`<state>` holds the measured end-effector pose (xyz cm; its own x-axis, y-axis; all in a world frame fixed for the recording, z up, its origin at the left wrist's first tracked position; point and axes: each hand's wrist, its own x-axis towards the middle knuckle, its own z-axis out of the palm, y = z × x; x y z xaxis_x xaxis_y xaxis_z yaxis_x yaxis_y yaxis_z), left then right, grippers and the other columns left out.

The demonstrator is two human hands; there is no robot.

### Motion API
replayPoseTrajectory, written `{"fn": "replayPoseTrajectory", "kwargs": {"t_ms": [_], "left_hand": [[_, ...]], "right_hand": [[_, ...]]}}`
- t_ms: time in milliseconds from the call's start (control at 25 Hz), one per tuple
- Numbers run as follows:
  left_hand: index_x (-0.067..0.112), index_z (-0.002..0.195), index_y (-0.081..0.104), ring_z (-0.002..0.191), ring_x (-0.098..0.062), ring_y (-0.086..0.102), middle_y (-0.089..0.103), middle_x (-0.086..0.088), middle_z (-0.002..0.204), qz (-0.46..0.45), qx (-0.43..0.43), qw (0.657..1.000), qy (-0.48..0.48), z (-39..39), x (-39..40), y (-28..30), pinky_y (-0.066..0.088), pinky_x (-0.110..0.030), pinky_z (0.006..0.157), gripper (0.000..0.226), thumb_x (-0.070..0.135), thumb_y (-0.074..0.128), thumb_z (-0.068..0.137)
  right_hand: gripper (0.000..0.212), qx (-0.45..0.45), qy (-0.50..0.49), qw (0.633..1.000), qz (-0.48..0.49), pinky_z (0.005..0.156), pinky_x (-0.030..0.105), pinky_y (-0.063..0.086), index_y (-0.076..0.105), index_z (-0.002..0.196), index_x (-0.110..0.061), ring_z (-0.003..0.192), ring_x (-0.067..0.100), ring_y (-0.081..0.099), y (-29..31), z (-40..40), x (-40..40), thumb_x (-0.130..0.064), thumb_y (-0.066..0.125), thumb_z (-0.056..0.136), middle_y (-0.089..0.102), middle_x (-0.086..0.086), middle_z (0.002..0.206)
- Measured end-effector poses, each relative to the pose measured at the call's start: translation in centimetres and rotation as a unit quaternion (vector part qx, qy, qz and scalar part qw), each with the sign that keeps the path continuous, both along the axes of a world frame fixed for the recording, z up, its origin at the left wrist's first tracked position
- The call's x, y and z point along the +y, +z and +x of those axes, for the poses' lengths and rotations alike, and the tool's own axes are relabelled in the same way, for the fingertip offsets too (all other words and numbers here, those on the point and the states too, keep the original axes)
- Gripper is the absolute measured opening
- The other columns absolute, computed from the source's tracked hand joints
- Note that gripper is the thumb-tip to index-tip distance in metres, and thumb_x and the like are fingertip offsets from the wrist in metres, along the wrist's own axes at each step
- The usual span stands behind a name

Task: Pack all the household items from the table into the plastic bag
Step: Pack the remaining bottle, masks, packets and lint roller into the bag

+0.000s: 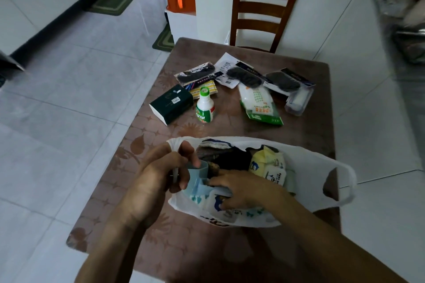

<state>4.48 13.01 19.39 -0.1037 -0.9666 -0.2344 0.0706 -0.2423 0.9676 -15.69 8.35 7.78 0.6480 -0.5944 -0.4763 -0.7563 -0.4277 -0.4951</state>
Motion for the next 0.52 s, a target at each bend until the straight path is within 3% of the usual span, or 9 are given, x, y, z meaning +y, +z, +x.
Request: {"fn": "replayPoseTrajectory", "kwargs": {"t_ms": [120, 200, 280, 360, 440, 520], "left_hand": [[0.006, 0.088, 0.060, 0.051, -0.017, 0.048, 0.065, -0.019, 0.087, -0.002, -0.003, 1.000, -0.020, 0.1, -0.7, -0.3, 0.037, -0.024, 0.043, 0.020, 0.009, 0.048, 0.073], [0.012, 0.085, 0.062, 0.050, -0.017, 0.048, 0.066, -0.015, 0.083, 0.013, -0.009, 0.999, -0.027, -0.6, -1.1, -0.4, 0.036, -0.024, 0.042, 0.019, 0.007, 0.049, 0.073], [0.016, 0.087, 0.064, 0.051, -0.017, 0.050, 0.066, -0.011, 0.078, 0.029, -0.023, 0.999, -0.003, -1.2, -1.5, -0.5, 0.037, -0.025, 0.043, 0.021, 0.003, 0.050, 0.079], [0.014, 0.093, 0.066, 0.056, -0.019, 0.056, 0.067, -0.009, 0.072, 0.026, -0.062, 0.998, 0.018, -1.3, -1.6, -0.5, 0.046, -0.027, 0.049, 0.022, 0.003, 0.047, 0.093], [0.010, 0.095, 0.067, 0.061, -0.020, 0.061, 0.067, -0.009, 0.067, 0.003, -0.117, 0.993, 0.033, -0.7, -1.4, -0.6, 0.053, -0.026, 0.061, 0.028, 0.015, 0.040, 0.102], [0.005, 0.091, 0.066, 0.067, -0.028, 0.064, 0.065, -0.015, 0.066, -0.016, -0.167, 0.985, 0.045, -0.5, -0.7, -0.5, 0.055, -0.030, 0.073, 0.041, 0.026, 0.033, 0.105]], "right_hand": [[0.062, -0.026, -0.004, 1.000, -0.017, 0.087, 0.031, 0.041, 0.043, 0.143, -0.039, 0.116, 0.021, 0.050, 0.0, -0.8, 0.6, -0.025, 0.068, 0.087, 0.047, -0.006, 0.131], [0.060, 0.007, 0.024, 0.999, -0.020, 0.092, 0.035, 0.043, 0.046, 0.142, -0.036, 0.119, 0.022, 0.048, 0.4, -0.1, -0.1, -0.026, 0.069, 0.088, 0.048, -0.004, 0.136], [0.059, 0.022, 0.030, 0.998, -0.059, 0.097, 0.038, 0.044, 0.047, 0.142, -0.033, 0.121, 0.021, 0.049, 1.2, 0.4, -0.6, -0.035, 0.068, 0.087, 0.051, -0.004, 0.138], [0.051, -0.046, -0.059, 0.984, -0.163, 0.088, 0.036, 0.046, 0.048, 0.136, -0.032, 0.109, 0.017, 0.054, 2.0, -0.7, 1.0, -0.048, 0.060, 0.088, 0.059, -0.007, 0.124], [0.046, -0.101, -0.106, 0.976, -0.161, 0.084, 0.031, 0.045, 0.051, 0.121, -0.037, 0.099, 0.009, 0.053, 2.4, -2.9, 4.6, -0.065, 0.051, 0.086, 0.059, -0.012, 0.112], [0.055, -0.019, -0.009, 0.989, -0.148, 0.099, 0.038, 0.038, 0.048, 0.129, -0.032, 0.113, 0.013, 0.050, 1.8, -4.3, 8.5, -0.067, 0.047, 0.086, 0.057, -0.008, 0.125]]}}
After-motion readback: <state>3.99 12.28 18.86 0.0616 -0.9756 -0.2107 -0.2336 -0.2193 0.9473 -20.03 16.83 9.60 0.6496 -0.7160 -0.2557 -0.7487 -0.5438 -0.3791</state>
